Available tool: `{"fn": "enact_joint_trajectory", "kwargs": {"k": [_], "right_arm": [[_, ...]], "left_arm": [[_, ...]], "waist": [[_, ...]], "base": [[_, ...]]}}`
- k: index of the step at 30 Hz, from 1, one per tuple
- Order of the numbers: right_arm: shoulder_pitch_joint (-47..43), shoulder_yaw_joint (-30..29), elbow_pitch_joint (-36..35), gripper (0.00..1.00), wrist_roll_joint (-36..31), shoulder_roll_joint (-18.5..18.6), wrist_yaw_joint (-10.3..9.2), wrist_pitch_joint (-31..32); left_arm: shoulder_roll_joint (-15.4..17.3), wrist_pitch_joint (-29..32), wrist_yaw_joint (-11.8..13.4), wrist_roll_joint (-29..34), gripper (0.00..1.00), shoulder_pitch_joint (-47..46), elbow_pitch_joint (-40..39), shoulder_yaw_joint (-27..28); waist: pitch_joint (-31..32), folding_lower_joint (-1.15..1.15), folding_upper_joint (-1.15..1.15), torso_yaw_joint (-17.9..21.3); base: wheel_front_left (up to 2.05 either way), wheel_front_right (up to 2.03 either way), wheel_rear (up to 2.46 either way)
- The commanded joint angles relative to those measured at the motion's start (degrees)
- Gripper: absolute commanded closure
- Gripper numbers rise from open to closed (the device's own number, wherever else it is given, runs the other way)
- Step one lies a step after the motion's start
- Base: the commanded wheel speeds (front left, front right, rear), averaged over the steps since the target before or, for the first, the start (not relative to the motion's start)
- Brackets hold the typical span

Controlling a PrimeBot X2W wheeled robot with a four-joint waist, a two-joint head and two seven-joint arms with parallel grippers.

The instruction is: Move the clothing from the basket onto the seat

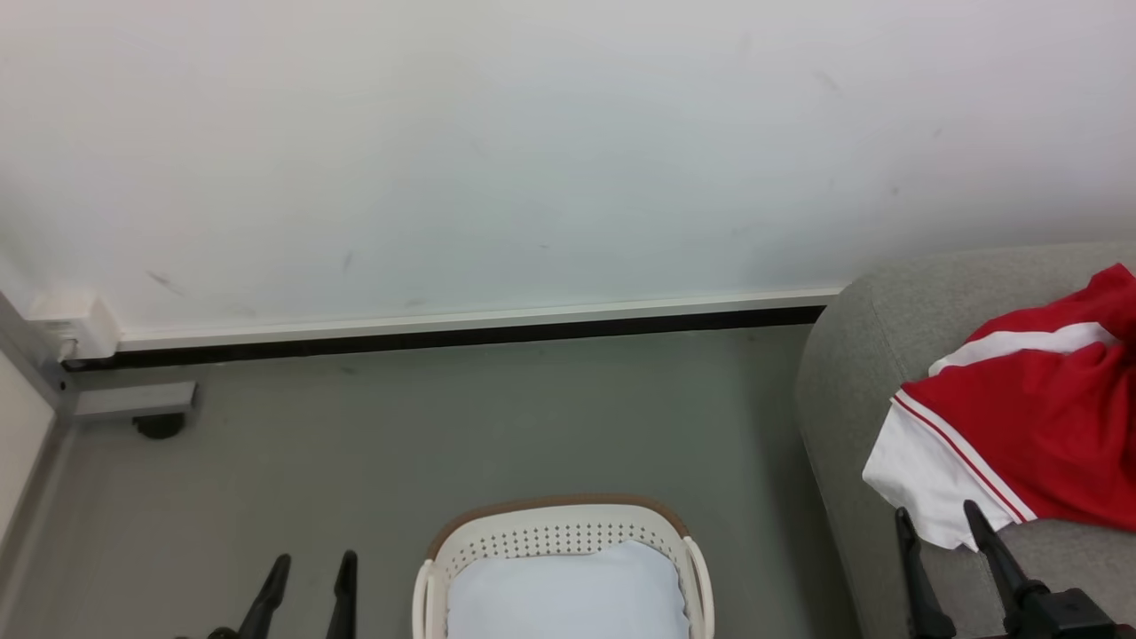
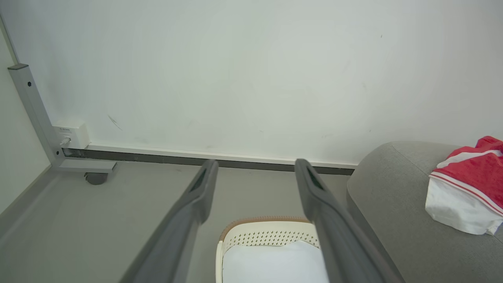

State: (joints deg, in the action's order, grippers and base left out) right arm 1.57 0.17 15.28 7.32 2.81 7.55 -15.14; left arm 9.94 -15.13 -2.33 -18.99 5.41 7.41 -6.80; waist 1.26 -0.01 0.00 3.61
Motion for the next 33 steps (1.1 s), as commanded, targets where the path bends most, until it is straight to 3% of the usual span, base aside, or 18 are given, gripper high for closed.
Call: {"fn": "enact_joint_trajectory", "kwargs": {"k": [1, 22, 23, 26, 33], "right_arm": [[-0.52, 0.45, 0.38, 0.0, 0.76, 0.17, -0.13, 0.01], [0.44, 4.71, 3.16, 0.0, 2.29, 0.18, -0.13, 0.01], [0.14, 4.74, 3.25, 1.0, 2.16, -0.05, 0.01, -0.01], [-0.7, 4.8, 4.58, 1.0, 2.37, -0.23, 0.01, 0.08], [-0.13, 3.71, 3.97, 1.0, 10.49, -0.17, 0.0, 2.14]], "left_arm": [[-0.26, -0.02, -0.34, 0.59, 0.0, 0.68, 0.37, 0.57], [-5.01, -0.02, -4.12, 5.28, 0.0, 1.11, 4.29, 5.86], [-5.15, 0.01, -4.08, 4.8, 1.0, 0.7, 4.41, 5.73], [-5.63, 0.11, -4.18, 4.49, 1.0, 1.0, 6.02, 5.51], [-5.76, 2.42, -4.27, -3.03, 1.0, -0.49, 6.31, 6.52]], "waist": [[0.3, 0.01, 0.0, -0.49], [1.43, 0.01, 0.0, -2.83], [1.43, 0.01, 0.0, -2.83], [1.42, 0.01, 0.0, -2.84], [1.26, 0.01, 0.0, -2.89]], "base": [[0.0, 0.0, 0.0], [0.0, 0.0, 0.0], [0.0, 0.0, 0.0], [0.0, 0.0, 0.0], [0.0, 0.0, 0.0]]}}
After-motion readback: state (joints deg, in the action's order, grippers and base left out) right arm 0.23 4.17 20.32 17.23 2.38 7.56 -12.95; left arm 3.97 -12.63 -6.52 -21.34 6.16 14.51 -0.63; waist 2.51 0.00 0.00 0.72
